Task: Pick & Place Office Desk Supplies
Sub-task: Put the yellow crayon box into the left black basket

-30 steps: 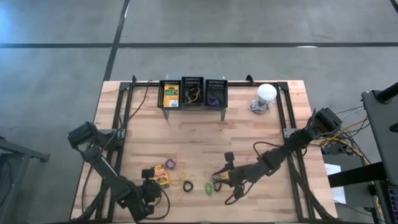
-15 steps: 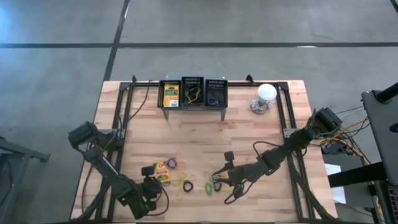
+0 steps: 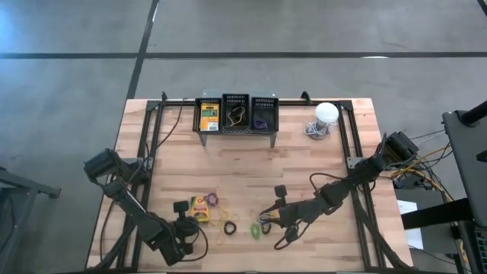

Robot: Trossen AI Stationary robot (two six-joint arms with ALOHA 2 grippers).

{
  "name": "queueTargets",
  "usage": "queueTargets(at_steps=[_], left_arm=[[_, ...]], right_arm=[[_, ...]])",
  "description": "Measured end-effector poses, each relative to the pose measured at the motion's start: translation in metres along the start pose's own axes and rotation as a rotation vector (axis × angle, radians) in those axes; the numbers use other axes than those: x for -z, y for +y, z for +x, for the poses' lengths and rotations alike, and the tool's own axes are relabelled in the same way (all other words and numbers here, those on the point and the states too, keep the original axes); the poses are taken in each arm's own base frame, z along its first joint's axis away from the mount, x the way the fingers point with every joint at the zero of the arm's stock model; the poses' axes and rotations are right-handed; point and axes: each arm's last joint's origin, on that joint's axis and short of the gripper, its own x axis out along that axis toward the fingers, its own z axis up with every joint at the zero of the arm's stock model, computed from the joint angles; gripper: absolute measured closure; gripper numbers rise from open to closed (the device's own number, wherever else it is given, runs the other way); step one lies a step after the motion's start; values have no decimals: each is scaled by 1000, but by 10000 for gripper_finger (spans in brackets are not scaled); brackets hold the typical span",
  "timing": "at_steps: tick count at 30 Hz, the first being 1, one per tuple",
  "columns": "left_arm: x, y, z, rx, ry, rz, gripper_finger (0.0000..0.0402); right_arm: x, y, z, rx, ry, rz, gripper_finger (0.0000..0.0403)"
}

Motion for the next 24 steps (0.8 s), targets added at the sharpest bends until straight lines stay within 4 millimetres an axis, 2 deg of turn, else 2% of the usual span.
queueTargets(at_steps=[7,9,13,18,24], left_arm=[[-35,-12,-30,-40,-134,-46,400],[-45,-10,-38,-55,-174,-127,400],[-54,7,-51,-123,-215,-371,401],[-40,38,-54,-238,-332,-624,401],[-7,71,-36,-271,-487,-836,401]], right_arm=[[0,0,0,0,0,-2,293],[0,0,0,1,-1,-2,295],[0,0,0,1,-2,0,301],[0,0,0,0,-1,7,307],[0,0,0,0,1,19,309]])
